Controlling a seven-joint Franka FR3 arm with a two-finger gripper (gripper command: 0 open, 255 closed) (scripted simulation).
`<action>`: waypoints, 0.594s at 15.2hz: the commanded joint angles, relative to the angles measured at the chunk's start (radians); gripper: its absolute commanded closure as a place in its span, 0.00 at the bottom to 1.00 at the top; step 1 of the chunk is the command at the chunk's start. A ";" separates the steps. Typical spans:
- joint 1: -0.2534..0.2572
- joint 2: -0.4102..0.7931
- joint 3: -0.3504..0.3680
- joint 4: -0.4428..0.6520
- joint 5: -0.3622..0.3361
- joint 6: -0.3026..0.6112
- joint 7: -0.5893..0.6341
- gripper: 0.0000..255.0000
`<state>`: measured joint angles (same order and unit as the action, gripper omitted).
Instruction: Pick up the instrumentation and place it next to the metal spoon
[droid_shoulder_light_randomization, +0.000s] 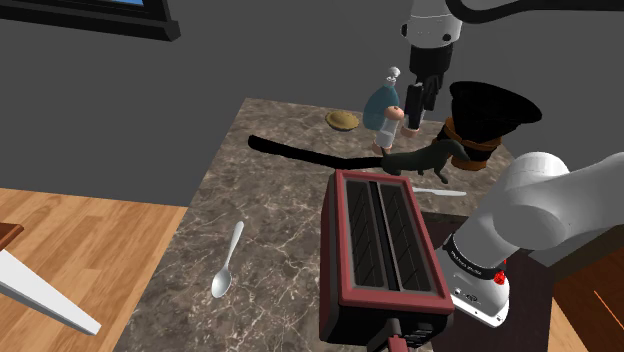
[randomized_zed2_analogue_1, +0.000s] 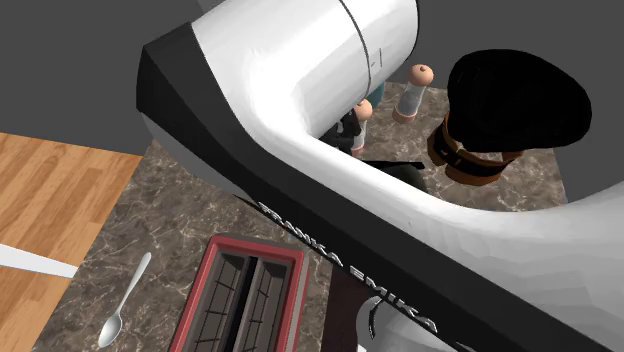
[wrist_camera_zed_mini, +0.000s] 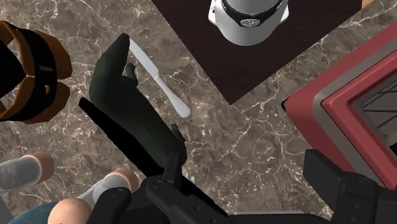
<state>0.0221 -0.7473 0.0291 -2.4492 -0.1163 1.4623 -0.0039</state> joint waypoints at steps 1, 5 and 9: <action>0.000 0.000 0.000 0.000 0.000 0.000 0.000 0.00; -0.032 0.034 -0.085 -0.031 -0.061 0.126 -0.082 0.00; -0.060 0.094 -0.171 -0.039 -0.109 0.256 -0.162 0.00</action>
<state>-0.0328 -0.6764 -0.1219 -2.4918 -0.2153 1.6816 -0.1468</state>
